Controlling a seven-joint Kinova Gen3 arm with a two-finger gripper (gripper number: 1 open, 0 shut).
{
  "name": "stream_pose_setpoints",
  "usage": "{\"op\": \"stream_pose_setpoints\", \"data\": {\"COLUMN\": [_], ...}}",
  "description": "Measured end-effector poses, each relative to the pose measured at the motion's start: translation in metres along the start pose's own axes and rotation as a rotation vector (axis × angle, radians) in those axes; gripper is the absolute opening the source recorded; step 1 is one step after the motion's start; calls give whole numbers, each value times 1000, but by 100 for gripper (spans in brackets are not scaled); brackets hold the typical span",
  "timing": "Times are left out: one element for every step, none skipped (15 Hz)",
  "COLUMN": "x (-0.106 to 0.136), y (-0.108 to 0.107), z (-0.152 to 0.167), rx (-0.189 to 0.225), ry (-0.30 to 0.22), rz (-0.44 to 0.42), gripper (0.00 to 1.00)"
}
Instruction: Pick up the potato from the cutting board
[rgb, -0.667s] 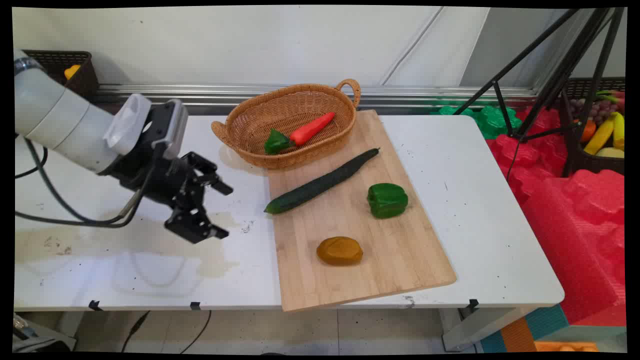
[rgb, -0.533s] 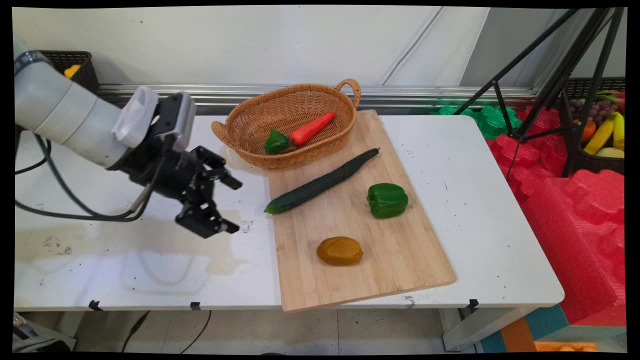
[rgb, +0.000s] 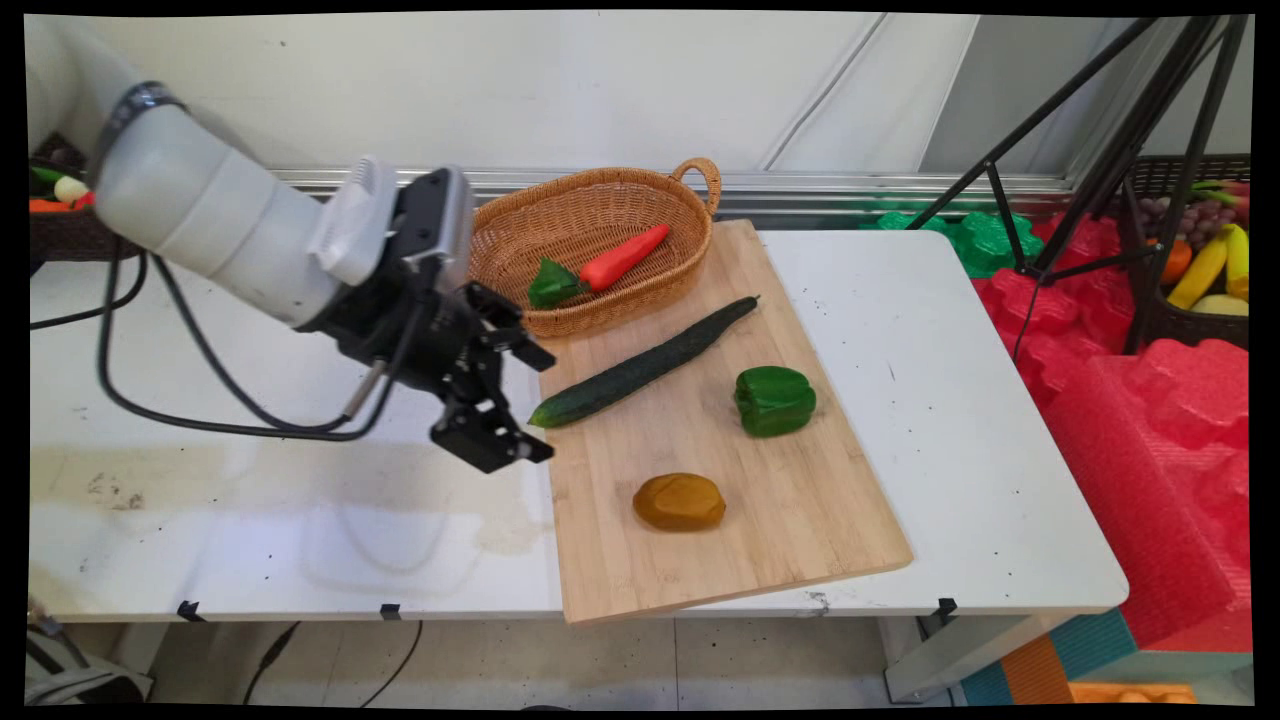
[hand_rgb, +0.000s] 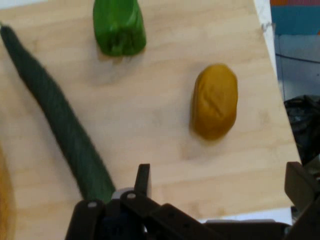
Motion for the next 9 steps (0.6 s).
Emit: {"op": "stream_pose_setpoints", "data": {"x": [5, 12, 17, 21, 25, 30, 33, 37, 40], "y": [2, 3, 5, 6, 7, 8, 9, 10, 10], "z": [5, 12, 17, 22, 28, 34, 40, 46, 53], "rx": [-3, -6, -9, -11, -14, -16, -17, -17, -17], "ry": [-2, -6, -10, -15, -22, -28, -33, -39, -45], "rz": [9, 21, 29, 38, 48, 57, 63, 69, 73], "gripper": [100, 100, 100, 100, 100, 100, 100, 100, 100]}}
